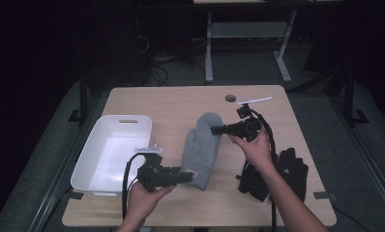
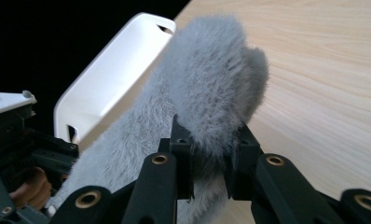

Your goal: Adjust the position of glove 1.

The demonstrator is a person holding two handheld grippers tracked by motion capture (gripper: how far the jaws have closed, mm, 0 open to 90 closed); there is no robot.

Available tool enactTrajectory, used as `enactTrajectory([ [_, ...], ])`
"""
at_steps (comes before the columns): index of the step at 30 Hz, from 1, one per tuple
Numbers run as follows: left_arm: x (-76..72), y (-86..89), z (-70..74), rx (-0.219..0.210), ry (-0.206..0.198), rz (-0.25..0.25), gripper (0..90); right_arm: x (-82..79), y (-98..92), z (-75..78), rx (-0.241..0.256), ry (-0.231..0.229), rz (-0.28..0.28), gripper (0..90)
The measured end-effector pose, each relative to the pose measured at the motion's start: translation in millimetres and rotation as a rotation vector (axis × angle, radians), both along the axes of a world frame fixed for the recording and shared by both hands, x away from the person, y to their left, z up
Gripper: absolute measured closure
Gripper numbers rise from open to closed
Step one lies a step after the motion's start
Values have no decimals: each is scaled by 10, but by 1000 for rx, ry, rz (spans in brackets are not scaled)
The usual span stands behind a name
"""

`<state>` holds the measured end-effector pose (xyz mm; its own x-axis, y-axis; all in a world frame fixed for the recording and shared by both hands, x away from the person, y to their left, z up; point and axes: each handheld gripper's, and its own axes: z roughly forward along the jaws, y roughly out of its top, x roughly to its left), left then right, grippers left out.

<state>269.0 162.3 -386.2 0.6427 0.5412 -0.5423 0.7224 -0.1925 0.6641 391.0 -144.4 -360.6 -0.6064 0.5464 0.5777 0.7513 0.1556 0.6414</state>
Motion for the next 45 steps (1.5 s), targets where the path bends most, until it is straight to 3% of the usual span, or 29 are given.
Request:
enactTrajectory([
  [7,17,74,103,-8,-10,8,488,33,50,118,42,13,1,759],
  [26,34,331,372,-10,-51,45,487,154,306,416,92,2,26,756],
  [45,-15,661,507,-20,-74,99,486,239,696,618,85,-16,67,745],
])
